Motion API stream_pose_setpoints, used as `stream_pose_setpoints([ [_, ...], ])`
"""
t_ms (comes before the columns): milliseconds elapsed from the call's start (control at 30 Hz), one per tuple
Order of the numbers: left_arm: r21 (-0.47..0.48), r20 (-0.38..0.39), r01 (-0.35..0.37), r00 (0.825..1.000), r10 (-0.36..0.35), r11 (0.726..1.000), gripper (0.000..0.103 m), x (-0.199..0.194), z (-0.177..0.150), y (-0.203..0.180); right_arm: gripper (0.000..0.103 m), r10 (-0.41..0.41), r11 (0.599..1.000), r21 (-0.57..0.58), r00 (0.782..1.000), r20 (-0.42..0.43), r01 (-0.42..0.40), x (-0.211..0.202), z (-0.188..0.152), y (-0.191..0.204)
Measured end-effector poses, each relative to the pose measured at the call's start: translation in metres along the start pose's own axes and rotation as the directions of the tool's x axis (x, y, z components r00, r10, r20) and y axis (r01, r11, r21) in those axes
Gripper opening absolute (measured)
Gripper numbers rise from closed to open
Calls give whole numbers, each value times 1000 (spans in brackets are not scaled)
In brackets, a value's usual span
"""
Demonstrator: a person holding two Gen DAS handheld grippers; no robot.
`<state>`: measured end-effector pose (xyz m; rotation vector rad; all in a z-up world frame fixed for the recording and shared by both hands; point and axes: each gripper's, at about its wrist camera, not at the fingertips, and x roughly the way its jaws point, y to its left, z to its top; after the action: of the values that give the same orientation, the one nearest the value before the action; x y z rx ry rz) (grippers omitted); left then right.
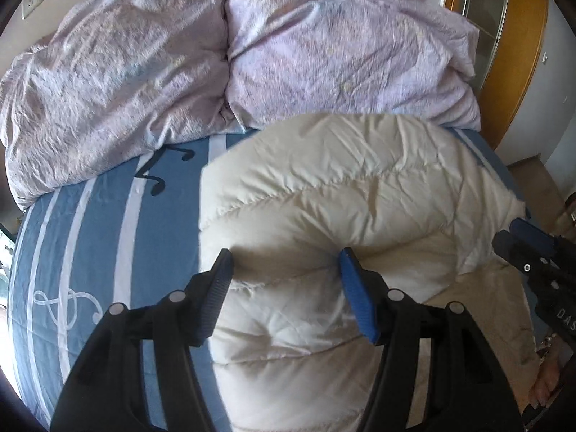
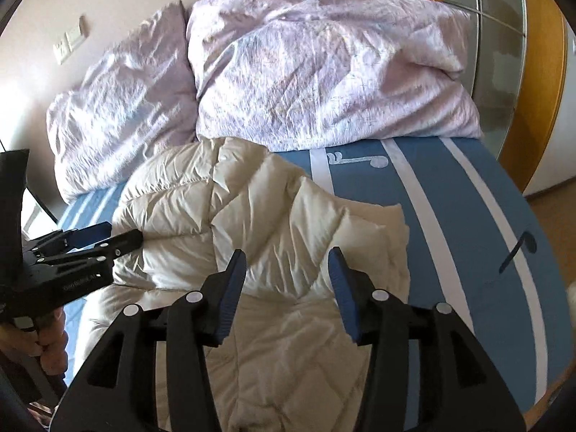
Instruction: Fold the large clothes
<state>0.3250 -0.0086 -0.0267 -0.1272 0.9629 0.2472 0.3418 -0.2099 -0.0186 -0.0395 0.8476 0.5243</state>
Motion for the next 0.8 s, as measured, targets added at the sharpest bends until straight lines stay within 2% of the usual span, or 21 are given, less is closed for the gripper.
stream_pose_setpoints([
  [133, 30, 2, -2, 1000, 2, 1000, 66, 11, -8, -14, 49, -61, 998, 7, 996, -65, 61, 23, -13, -7],
  [233, 53, 5, -1, 1000, 1, 999, 68, 17, -12, -24, 49, -84, 996, 10, 994, -72, 85, 31, -23, -15],
  [400, 54, 2, -4, 1000, 4, 999, 71, 26, -10, -29, 49, -79, 996, 42, 994, -76, 82, 35, -28, -23],
  [800, 45, 61, -46, 997, 44, 998, 81, 40, -15, -32, 50, -93, 995, 29, 996, 5, 93, 42, -40, -20],
])
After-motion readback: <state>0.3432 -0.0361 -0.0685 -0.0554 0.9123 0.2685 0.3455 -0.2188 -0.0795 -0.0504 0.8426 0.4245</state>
